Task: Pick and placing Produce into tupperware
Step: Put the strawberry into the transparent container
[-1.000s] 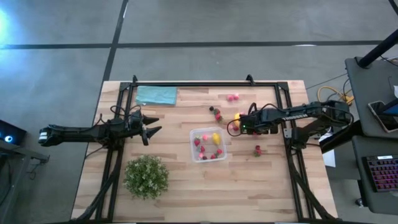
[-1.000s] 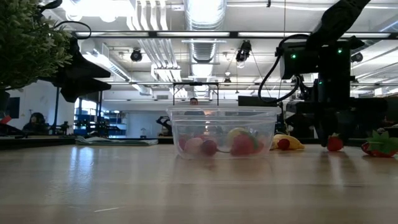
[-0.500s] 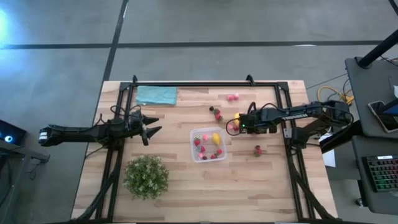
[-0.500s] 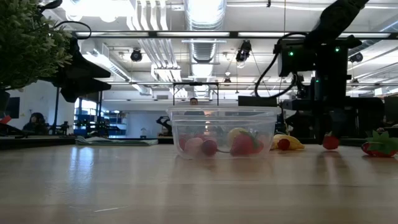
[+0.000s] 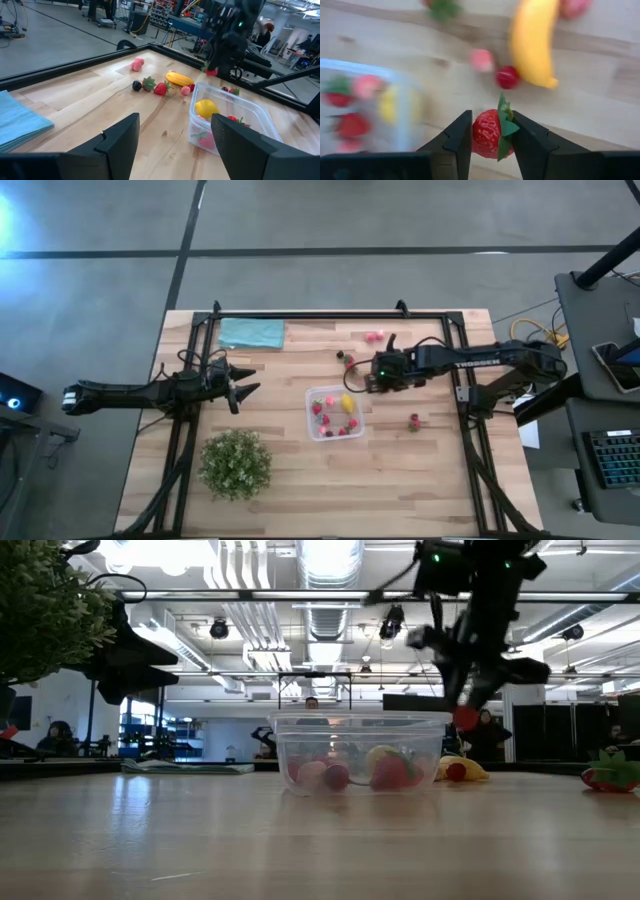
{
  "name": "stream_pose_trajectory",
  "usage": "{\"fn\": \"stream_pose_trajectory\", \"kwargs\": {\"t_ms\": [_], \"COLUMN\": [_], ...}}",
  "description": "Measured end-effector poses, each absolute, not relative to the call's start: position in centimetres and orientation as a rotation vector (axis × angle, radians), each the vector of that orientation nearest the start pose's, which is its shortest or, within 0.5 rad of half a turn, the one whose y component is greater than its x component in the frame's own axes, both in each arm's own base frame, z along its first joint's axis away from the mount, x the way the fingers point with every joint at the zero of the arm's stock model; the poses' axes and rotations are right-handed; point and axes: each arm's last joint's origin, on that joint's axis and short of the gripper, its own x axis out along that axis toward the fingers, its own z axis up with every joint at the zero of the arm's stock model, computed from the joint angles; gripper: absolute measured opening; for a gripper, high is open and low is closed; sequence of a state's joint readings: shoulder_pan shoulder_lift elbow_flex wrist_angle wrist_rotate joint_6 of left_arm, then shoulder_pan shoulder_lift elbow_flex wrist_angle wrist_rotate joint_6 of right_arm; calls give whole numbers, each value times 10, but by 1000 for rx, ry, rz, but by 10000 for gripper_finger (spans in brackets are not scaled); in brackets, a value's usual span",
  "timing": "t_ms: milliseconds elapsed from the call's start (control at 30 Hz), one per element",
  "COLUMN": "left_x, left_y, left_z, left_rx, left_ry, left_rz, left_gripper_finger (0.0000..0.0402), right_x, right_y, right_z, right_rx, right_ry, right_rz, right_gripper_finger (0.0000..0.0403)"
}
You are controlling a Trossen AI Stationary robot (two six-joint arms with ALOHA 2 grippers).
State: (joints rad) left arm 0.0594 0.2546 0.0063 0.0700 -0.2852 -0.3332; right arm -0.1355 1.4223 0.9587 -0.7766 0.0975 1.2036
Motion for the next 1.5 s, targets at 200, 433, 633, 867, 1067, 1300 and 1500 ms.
{"fn": "stream_pose_trajectory", "kwargs": {"t_ms": [200,433,633,867,1067,1300,1500], "left_x": [110,110,110,110,110,110,110], "left_y": [15,15,15,15,15,15,15], "left_z": [151,151,151,151,151,151,151], "left_rx": [-309,-309,-309,-309,-309,-309,-309], "left_ry": [118,117,117,119,117,117,118], "left_rz": [370,370,370,370,370,370,370], "left_gripper_finger": [233,233,233,233,233,233,233], "right_x": [282,345,391,392,381,348,292], "right_y": [-28,-8,4,3,13,40,66], "right_z": [253,243,232,233,243,265,278], "right_rx": [1028,917,797,643,624,437,292], "right_ry": [856,961,1029,1149,1171,1312,1382], "right_rz": [-771,-580,-476,-543,-539,-452,-437], "right_gripper_finger": [116,116,116,169,244,291,291]}}
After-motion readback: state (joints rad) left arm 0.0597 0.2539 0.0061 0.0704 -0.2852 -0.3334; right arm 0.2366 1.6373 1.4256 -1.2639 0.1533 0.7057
